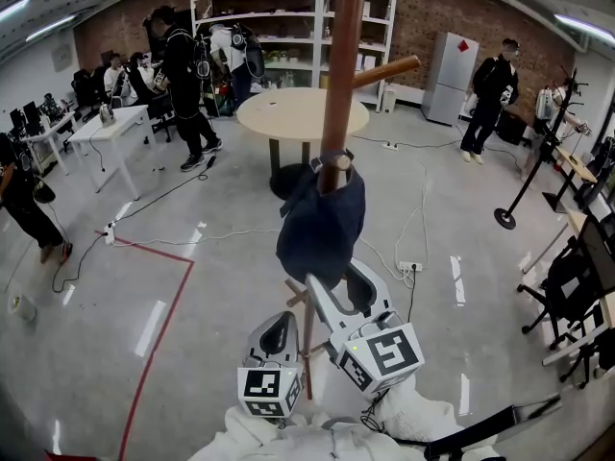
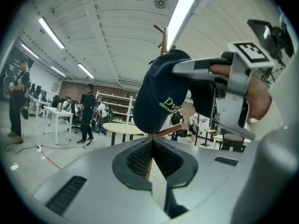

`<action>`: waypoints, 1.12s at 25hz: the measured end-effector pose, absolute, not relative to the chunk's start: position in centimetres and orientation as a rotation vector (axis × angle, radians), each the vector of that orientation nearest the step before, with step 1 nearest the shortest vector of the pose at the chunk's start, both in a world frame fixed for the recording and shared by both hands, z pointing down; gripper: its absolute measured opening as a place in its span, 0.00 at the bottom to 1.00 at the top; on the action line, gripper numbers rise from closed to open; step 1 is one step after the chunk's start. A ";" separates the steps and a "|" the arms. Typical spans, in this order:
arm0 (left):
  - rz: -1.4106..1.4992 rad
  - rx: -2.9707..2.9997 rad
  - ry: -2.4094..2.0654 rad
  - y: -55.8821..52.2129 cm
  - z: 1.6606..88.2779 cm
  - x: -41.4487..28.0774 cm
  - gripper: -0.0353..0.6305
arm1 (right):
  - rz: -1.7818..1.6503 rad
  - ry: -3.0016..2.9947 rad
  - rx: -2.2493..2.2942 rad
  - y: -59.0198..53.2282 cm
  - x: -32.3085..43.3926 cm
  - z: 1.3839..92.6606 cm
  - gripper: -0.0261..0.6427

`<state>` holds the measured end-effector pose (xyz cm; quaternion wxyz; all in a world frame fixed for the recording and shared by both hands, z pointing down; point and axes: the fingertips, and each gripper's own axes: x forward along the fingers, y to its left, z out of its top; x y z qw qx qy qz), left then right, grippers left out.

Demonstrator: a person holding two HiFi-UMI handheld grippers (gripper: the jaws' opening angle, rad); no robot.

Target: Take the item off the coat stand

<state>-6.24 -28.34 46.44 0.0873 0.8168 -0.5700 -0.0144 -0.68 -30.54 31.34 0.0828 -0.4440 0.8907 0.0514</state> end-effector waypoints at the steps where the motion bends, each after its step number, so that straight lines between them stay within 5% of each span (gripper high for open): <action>1: -0.042 2.435 -1.695 -28.4 46.5 -6.2 0.05 | 0.165 2.659 -1.325 -30.5 -0.6 31.3 0.30; 13: -0.032 2.438 -1.678 -28.7 47.1 -6.1 0.05 | 0.216 2.634 -1.340 -30.4 -0.5 31.1 0.08; 28: -0.033 2.429 -1.698 -29.0 47.1 -6.8 0.05 | 0.322 2.617 -1.316 -29.9 -0.9 29.6 0.06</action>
